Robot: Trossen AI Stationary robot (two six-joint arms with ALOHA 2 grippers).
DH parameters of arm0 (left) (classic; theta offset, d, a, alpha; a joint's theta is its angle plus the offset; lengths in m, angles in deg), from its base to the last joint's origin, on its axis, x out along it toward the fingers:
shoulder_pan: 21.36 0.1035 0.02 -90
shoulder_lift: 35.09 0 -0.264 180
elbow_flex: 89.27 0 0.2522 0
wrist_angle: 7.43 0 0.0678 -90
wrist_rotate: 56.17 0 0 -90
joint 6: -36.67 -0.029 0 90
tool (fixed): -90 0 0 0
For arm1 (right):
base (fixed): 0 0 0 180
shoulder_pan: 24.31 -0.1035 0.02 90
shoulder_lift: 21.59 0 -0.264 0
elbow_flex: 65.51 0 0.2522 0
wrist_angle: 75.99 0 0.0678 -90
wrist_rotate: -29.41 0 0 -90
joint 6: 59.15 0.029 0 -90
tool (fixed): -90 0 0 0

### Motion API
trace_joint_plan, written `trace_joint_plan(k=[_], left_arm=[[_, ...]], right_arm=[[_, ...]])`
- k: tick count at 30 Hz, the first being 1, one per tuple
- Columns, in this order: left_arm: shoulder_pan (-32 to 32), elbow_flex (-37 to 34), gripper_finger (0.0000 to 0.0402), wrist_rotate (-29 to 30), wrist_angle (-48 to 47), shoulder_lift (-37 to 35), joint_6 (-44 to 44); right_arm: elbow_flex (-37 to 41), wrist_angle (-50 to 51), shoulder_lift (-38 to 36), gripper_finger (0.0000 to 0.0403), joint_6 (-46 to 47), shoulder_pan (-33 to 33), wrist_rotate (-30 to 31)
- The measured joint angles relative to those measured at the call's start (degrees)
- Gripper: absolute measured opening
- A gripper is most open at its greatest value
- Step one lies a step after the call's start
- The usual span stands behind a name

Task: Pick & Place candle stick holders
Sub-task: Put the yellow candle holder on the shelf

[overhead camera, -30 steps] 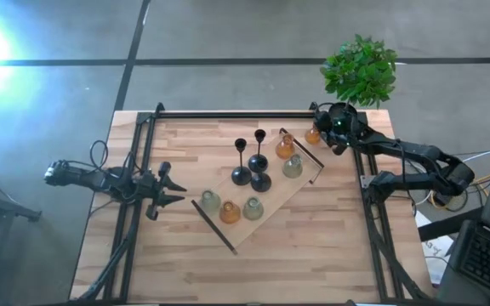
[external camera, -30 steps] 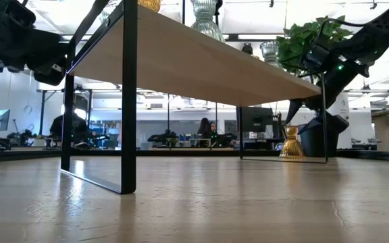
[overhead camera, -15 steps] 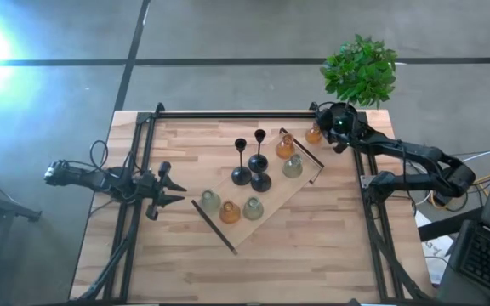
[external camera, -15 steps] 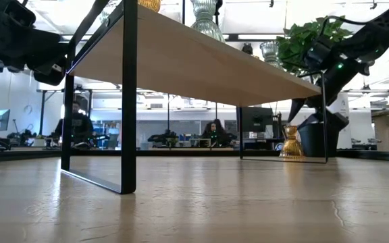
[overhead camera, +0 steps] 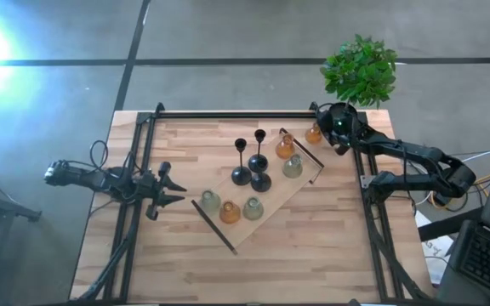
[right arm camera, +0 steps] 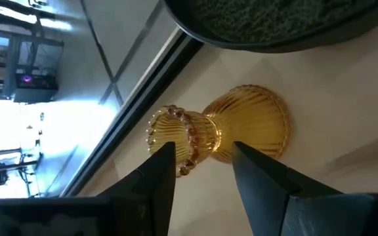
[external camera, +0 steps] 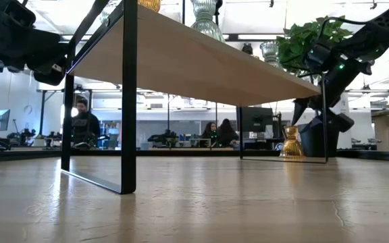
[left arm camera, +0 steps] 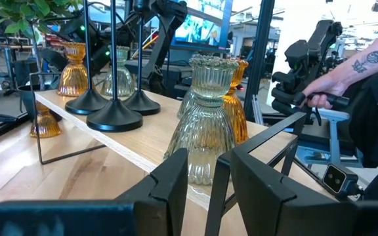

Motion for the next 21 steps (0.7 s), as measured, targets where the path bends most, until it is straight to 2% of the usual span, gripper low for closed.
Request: trace_joint_plan(k=[9, 21], left_arm=[[0.0, 0.0, 0.012, 0.0, 0.0, 0.0, 0.0], [0.0, 0.0, 0.012, 0.0, 0.0, 0.0, 0.0]], right_arm=[[-0.1, 2.1, 0.0, 0.0146, 0.2, 0.0, 0.0], [-0.4, 5.1, 0.0, 0.0176, 0.1, -0.1, -0.2]])
